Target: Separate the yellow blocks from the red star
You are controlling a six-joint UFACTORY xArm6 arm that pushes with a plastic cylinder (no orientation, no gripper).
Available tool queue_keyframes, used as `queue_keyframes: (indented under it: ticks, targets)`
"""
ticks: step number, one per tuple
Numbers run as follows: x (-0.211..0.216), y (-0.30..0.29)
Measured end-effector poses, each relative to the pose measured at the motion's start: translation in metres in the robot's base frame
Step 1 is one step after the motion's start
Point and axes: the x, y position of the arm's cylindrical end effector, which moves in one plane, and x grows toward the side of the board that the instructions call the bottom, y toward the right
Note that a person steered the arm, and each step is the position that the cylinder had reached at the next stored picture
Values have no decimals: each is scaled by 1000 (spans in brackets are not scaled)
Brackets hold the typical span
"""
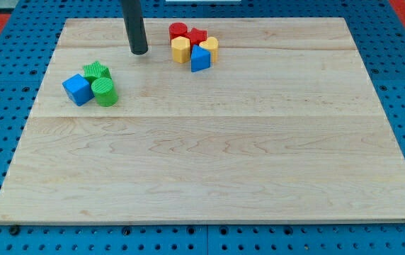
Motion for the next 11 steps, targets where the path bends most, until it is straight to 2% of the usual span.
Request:
queue_keyframes:
  ticks: [3, 8, 9, 11]
  targets:
    - [9, 30]
    - [5, 25]
    - [0, 39]
    - [17, 133]
